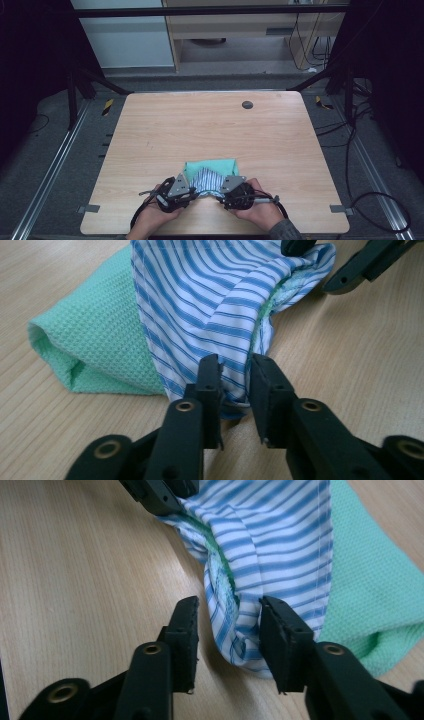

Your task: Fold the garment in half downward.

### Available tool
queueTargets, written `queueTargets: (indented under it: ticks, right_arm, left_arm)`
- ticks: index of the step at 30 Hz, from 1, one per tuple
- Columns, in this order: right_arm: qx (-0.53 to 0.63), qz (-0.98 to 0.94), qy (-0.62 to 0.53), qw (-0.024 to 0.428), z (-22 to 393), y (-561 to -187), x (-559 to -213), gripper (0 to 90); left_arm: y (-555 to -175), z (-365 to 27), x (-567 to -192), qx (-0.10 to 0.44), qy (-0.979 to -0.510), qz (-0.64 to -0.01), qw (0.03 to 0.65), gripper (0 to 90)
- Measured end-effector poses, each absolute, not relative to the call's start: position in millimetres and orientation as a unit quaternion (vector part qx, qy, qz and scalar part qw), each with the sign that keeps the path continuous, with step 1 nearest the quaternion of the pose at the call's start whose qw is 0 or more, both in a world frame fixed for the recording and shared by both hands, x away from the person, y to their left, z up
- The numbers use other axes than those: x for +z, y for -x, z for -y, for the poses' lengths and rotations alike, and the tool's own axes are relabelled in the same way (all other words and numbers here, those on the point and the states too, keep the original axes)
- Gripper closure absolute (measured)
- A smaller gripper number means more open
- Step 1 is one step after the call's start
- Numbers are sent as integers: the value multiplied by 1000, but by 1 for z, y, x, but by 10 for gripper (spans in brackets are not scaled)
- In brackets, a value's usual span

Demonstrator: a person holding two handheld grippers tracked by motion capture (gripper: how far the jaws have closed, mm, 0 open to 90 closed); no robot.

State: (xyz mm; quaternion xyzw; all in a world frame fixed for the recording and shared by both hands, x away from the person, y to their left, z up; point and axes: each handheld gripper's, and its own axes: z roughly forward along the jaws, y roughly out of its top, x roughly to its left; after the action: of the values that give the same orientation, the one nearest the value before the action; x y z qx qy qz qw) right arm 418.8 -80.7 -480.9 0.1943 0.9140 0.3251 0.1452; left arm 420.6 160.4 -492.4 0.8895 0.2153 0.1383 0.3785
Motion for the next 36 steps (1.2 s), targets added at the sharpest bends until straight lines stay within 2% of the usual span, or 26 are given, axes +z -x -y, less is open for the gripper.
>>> queueTargets:
  ticks: [3, 5, 11, 19, 26, 36]
  right_arm:
    - [337, -907, -208, 143, 87, -418, -480, 474]
    - [347, -896, -233, 151, 98, -420, -476, 373]
    - [351, -877, -278, 176, 123, -426, -473, 197]
    - [345, -852, -351, 176, 154, -443, -479, 130]
    - [340, -832, -402, 175, 174, -458, -483, 83]
    - [338, -815, -436, 177, 195, -482, -484, 76]
  left_arm:
    - [-418, -167, -486, 149, -880, -226, 391, 681]
    - [-420, -172, -482, 158, -871, -242, 398, 561]
    - [-427, -183, -478, 167, -856, -278, 402, 385]
    - [-439, -199, -480, 174, -841, -328, 393, 188]
    - [-451, -218, -480, 178, -828, -367, 386, 116]
    - [-471, -241, -488, 192, -821, -405, 353, 78]
